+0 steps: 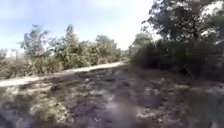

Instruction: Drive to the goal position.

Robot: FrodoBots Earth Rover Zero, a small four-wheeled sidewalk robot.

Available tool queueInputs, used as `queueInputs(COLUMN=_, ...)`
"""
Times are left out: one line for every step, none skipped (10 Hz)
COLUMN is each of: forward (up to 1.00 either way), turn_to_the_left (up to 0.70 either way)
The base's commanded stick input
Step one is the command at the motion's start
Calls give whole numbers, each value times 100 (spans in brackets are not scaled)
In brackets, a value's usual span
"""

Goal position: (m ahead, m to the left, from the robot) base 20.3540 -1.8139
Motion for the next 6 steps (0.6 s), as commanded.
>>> queueInputs(forward=70, turn_to_the_left=0)
queueInputs(forward=70, turn_to_the_left=0)
queueInputs(forward=70, turn_to_the_left=0)
queueInputs(forward=70, turn_to_the_left=0)
queueInputs(forward=70, turn_to_the_left=0)
queueInputs(forward=70, turn_to_the_left=0)
